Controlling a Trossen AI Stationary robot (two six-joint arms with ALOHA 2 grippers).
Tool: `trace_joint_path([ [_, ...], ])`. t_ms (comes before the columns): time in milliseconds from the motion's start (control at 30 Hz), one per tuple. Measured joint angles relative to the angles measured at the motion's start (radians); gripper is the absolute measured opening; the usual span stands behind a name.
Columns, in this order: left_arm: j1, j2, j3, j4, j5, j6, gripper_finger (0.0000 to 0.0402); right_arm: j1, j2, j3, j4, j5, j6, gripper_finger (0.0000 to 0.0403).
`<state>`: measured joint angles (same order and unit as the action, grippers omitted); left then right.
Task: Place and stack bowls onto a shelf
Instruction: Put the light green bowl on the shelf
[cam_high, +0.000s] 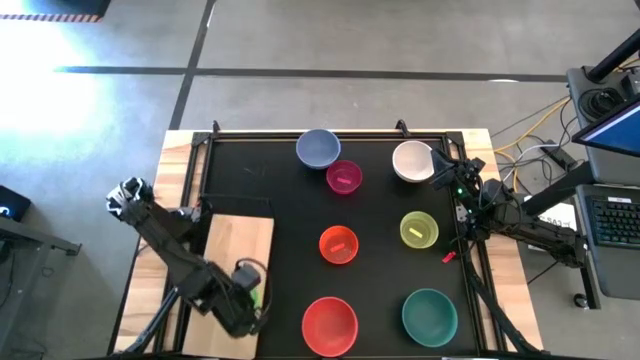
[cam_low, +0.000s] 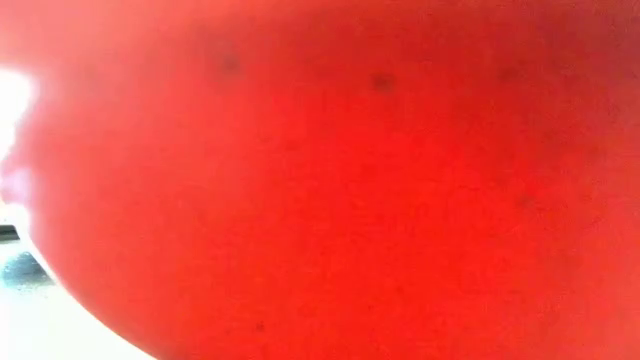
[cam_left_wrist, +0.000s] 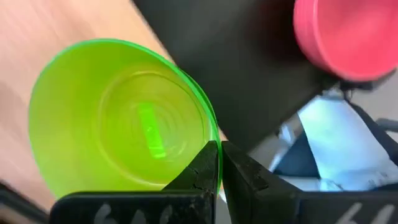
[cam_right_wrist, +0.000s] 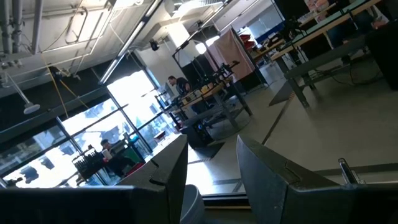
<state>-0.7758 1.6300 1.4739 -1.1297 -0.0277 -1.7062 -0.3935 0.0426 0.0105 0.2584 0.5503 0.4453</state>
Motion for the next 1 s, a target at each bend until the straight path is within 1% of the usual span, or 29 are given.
trace_joint_path([
  [133,-0.05,0.058,0.062,-0.009,0.048,-0.12,0.0,0.0,0.0,0.0,0.0,0.0,0.0,0.0128],
  [267,-0.078,0.122,0.123,-0.08,0.075,-0.171,0.0,0.0,0.0,0.0,0.0,0.0,0.0,0.0128],
  [367,-0.086,0.166,0.148,-0.119,0.121,-0.168,0.0,0.0,0.0,0.0,0.0,0.0,0.0,0.0128],
  [500,-0.087,0.199,0.148,-0.126,0.199,-0.134,0.0,0.0,0.0,0.0,0.0,0.0,0.0,0.0128],
  [733,-0.088,0.218,0.146,-0.126,0.206,-0.123,0.0001,0.0,0.0,0.0,0.0,0.0,0.0,0.0128],
  [1000,-0.088,0.237,0.135,-0.07,0.235,-0.128,0.003,0.0,0.0,0.0,0.0,0.0,0.0,0.0128],
])
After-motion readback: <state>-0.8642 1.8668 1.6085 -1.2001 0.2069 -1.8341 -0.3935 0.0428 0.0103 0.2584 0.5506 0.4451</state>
